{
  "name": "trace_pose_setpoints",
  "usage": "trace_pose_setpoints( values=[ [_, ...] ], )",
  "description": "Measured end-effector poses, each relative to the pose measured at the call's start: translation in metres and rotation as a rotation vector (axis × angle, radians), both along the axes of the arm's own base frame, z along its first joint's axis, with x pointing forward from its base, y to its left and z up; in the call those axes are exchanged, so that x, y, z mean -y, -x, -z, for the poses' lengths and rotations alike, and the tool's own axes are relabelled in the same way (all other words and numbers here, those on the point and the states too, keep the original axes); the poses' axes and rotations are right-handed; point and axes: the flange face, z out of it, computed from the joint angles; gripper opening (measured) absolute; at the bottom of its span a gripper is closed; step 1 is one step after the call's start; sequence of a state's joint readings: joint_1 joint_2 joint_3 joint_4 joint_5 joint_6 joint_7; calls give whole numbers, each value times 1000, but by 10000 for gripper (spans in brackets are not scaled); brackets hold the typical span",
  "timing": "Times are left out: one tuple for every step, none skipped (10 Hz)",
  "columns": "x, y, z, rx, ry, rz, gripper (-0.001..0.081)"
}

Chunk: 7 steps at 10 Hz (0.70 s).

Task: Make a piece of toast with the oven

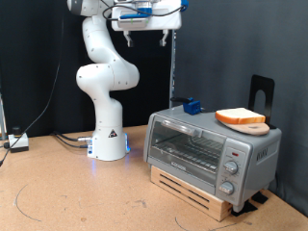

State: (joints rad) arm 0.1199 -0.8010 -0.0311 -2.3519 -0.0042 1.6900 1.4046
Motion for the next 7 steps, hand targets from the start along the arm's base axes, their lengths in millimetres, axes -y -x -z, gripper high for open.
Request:
trace_pose_setpoints(
  values=[
    [-1,0,2,0,1,-128,807],
    [0,-2,7,-7,-5,-230,807],
    [0,-2,7,-8,-8,-194,807],
    [-4,-1,5,-3,-37,-268,807],
    [-6,-1,3,12,-84,-383,807],
    [-6,-1,1,17,-130,-496,807],
    [-5,-1,3,-3,-174,-609,807]
  ],
)
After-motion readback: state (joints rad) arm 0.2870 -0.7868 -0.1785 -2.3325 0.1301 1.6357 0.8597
